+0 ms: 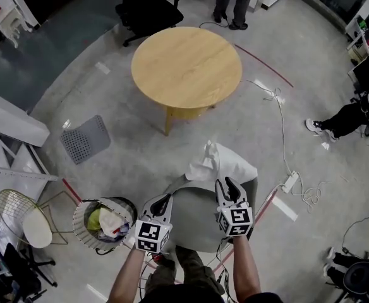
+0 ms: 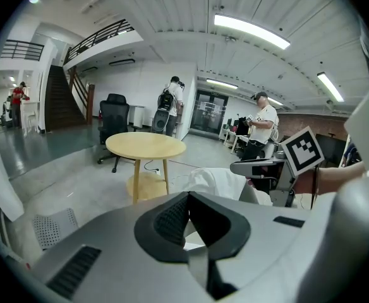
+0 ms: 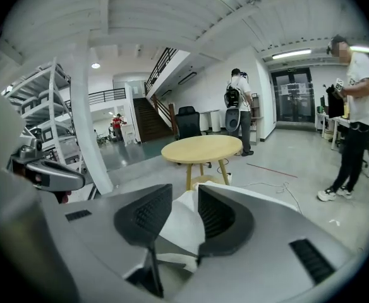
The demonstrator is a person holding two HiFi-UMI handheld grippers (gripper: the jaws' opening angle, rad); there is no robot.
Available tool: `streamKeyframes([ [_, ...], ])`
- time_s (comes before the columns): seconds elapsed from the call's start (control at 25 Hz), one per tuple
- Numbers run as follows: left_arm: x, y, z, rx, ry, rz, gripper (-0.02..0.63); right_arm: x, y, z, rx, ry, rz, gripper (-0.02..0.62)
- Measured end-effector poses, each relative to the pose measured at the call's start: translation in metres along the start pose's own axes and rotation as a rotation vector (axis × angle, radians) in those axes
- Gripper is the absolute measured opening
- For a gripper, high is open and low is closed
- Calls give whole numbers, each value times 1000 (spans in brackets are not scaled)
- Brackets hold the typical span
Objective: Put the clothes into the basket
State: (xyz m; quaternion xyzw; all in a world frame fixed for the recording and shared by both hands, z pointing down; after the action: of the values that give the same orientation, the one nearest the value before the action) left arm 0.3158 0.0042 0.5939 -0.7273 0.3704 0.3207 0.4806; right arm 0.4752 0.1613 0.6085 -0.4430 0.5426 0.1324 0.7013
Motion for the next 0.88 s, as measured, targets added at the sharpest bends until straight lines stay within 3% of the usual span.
streamKeyframes([
  [0.24, -9, -5, -3, 4, 16, -22, 7, 2, -36, 14, -39, 42, -47, 210],
  [0.72, -17, -8, -12, 20, 38, -47, 7, -10, -91, 16, -68, 170, -146, 270],
  [0.88, -16, -7, -16, 25, 42, -47, 6, -16, -95, 13, -116, 239, -143, 275],
])
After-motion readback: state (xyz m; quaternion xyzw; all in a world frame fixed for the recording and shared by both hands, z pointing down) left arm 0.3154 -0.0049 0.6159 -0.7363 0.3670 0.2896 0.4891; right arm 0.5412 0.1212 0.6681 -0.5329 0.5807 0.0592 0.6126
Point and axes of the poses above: the fingertips, and each gripper's own axes: y backward along the fingers, z to its right, x out of its top, the point moved 5 cm from there along y, backward along the fingers, and after that the axes turned 14 degrees about -x, right-handed, at the moved point
